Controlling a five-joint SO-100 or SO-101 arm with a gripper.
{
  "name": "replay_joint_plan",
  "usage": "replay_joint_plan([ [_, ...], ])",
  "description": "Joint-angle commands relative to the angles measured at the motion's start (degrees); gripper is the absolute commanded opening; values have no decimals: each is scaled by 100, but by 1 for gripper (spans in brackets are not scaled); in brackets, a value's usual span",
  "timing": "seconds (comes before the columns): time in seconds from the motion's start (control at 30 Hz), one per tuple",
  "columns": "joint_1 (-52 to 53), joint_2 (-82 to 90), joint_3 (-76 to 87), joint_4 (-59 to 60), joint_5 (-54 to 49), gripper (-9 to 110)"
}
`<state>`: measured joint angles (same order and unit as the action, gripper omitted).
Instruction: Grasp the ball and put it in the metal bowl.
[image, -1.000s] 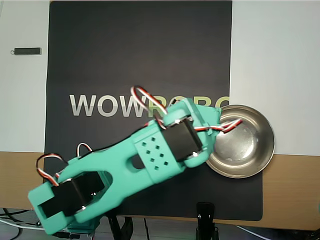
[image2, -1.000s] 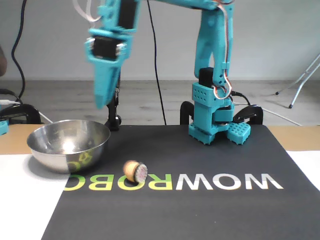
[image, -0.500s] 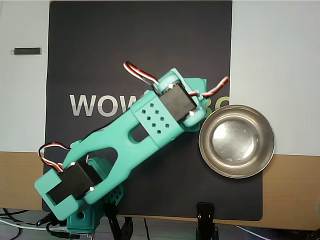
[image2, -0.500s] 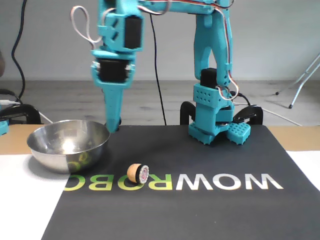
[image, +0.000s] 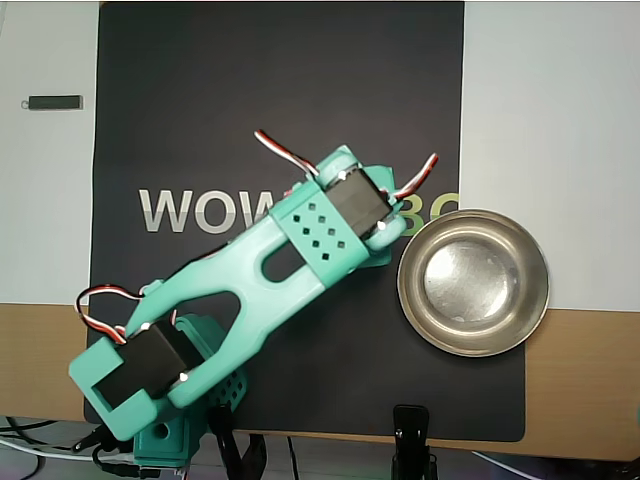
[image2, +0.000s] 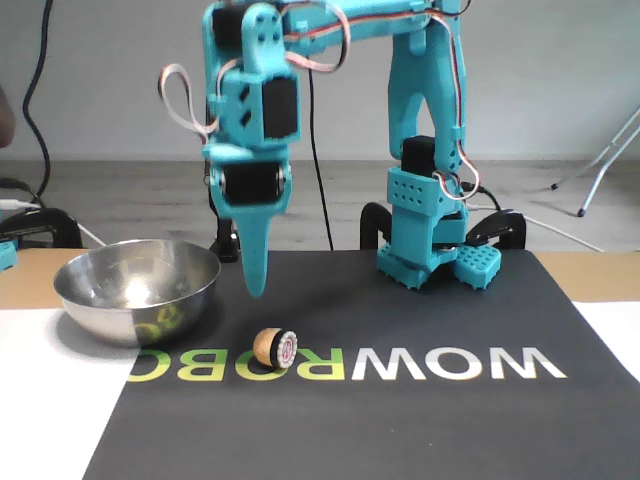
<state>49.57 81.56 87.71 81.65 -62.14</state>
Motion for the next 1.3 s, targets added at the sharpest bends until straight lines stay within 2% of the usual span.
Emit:
replay_joint_plan([
  [0.0, -35, 26, 97, -149, 9, 40],
  [0.3, -35, 9, 229, -237, 18, 41],
  [0.4, -44, -35, 229, -237, 18, 54],
  [0.47, -105, -35, 229, -237, 0, 59],
  [1.27, -369, -334, 923, -1204, 9, 60],
])
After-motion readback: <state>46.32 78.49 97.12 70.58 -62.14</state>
